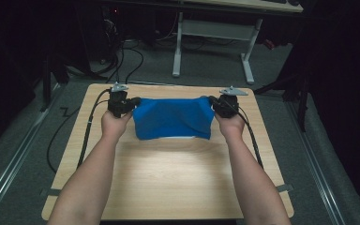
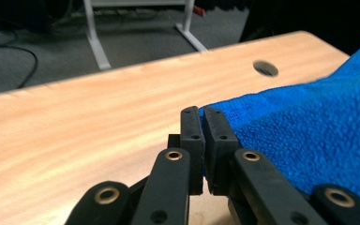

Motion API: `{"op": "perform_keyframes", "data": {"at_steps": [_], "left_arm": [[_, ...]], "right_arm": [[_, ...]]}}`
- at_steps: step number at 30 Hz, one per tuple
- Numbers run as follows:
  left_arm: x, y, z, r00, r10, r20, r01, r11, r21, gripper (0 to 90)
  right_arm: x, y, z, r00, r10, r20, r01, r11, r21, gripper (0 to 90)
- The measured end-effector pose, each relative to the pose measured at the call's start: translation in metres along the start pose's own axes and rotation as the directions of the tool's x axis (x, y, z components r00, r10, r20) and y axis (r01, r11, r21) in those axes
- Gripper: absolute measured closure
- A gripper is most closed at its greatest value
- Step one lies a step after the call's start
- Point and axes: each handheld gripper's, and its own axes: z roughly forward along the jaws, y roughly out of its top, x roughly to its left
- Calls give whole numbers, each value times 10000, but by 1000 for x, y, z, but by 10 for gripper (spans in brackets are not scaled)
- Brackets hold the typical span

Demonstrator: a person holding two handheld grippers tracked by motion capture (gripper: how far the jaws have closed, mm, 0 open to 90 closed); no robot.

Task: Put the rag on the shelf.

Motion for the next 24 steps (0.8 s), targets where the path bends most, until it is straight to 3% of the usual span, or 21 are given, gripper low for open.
{"op": "perform_keyframes", "data": {"at_steps": [5,11,24], "left_arm": [[-5,-7,10,9996,135,239,-142,9995,292,877],[-2,-20,18,9982,-395,460,383,9989,266,876],[-4,-41,31,9962,-605,625,556,9954,779,869]], "right_arm": [[1,-16,4,9999,87,-106,-84,9996,262,889],[4,-29,5,9998,172,-120,-166,9987,476,889],[8,-47,5,9998,174,-113,-163,9960,877,888]]}}
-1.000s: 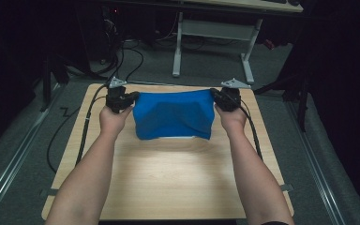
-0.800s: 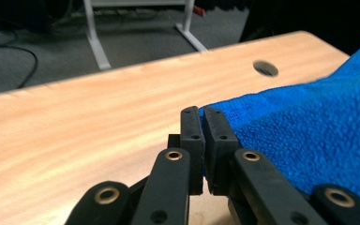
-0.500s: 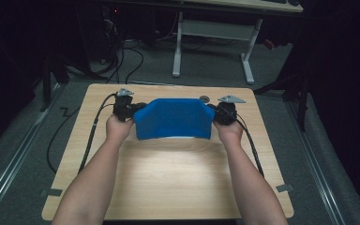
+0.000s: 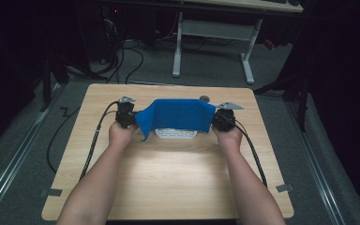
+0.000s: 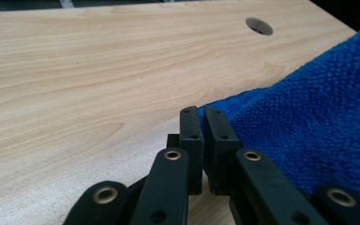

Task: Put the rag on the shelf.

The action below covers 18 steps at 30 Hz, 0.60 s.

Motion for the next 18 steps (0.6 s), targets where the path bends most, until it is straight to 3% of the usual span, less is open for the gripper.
{"op": "perform_keyframes", "data": {"at_steps": [14,18], "left_arm": [[-10,-6,7,9996,223,187,-228,9994,244,815],[-5,-10,3,10000,-66,-7,66,9999,132,746]], "right_arm": [[4,-2,-1,9999,-123,-64,124,9999,92,875],[3,0,-3,10000,-21,-57,21,10000,8,826]]}}
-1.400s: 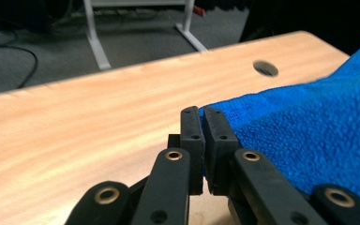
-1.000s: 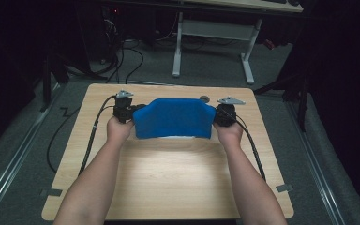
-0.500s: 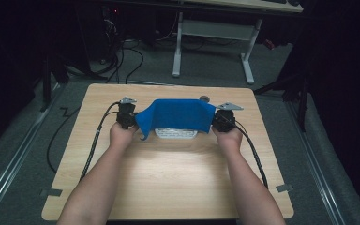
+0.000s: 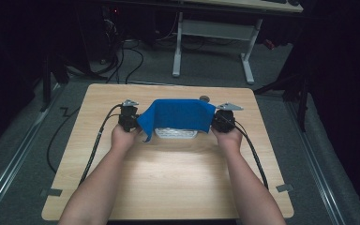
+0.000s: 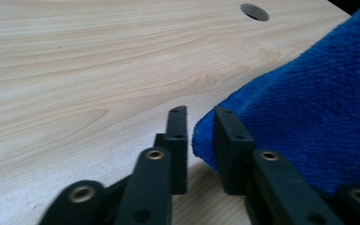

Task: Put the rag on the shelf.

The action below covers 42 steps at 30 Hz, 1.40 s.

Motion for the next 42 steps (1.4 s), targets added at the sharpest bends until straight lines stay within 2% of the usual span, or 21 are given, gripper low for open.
{"op": "perform_keyframes", "data": {"at_steps": [5,11,17,23,30,33,38,40,42], "left_arm": [[5,-3,-9,9994,-2,-338,-6,9997,-242,668],[9,1,-25,9974,-6,-725,-39,9981,-618,598],[9,8,-40,9905,332,-1331,-457,9947,-921,573],[8,14,-52,9847,503,-1667,-676,9927,-1000,553],[5,21,-63,9801,672,-1867,-896,9894,-1141,548],[4,20,-65,9768,798,-1987,-1010,9900,-987,549],[2,11,-71,9767,783,-1996,-999,9899,-1008,548],[-2,6,-73,9744,856,-2077,-1075,9895,-963,546],[-3,1,-77,9759,798,-2033,-1013,9901,-973,544]], "right_arm": [[-4,3,-5,9999,123,63,-122,9997,-191,749],[-7,11,-15,9996,216,184,-207,9986,-497,687],[-10,19,-27,9991,270,320,-244,9964,-807,663],[-14,24,-36,9985,266,472,-216,9944,-1037,628],[-18,27,-45,9977,311,595,-236,9922,-1226,601],[-19,26,-46,9977,223,647,-144,9927,-1195,592],[-17,24,-53,9979,-19,652,93,9936,-1127,562],[-15,22,-57,9981,-127,600,194,9934,-1129,550],[-13,18,-63,9974,-231,676,322,9900,-1371,550]]}}
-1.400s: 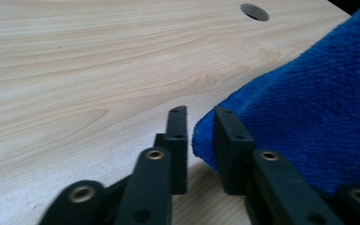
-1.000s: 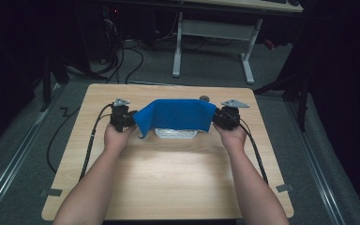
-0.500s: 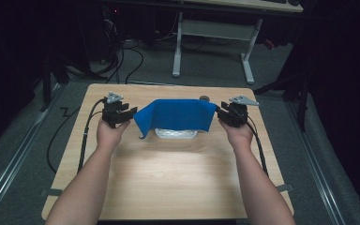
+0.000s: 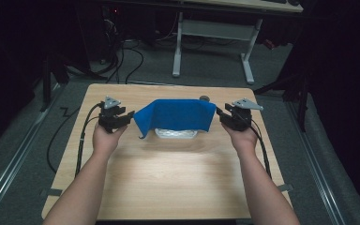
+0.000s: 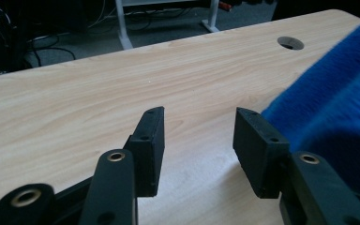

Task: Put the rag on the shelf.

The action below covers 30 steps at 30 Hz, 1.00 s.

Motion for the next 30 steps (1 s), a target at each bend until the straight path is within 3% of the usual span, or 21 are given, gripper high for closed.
{"op": "perform_keyframes", "data": {"at_steps": [7,8,11,13,17,23,26,29,30], "left_arm": [[-5,-24,-23,10000,-34,-9,34,10000,-19,540],[-6,-27,-26,10000,-45,-9,45,10000,-37,540],[-10,-41,-39,9999,-83,64,83,9999,-79,537],[-14,-50,-46,9999,3,102,-2,10000,-52,535],[-23,-67,-61,9994,-48,353,50,10000,-50,531],[-50,-90,-82,9961,66,880,-63,10000,-35,520],[-72,-102,-89,9928,425,1117,-445,9989,157,506],[-93,-121,-89,9881,621,1410,-677,9971,350,499],[-99,-128,-88,9841,562,1685,-671,9960,596,496]], "right_arm": [[4,-11,-24,9999,-154,7,153,9997,192,522],[6,-15,-30,9994,-330,29,330,9995,-9,522],[13,-19,-41,9982,-602,-59,604,9978,265,499],[18,-24,-49,9969,-782,-127,782,9969,-39,496],[32,-35,-66,9941,-1037,-334,1039,9946,40,469],[54,-63,-89,9913,-1243,-425,1245,9922,18,439],[64,-81,-96,9921,-1116,-570,1135,9930,311,410],[72,-96,-100,9922,-1005,-742,1049,9928,574,401],[75,-102,-101,9919,-1024,-755,1075,9920,658,398]]}}
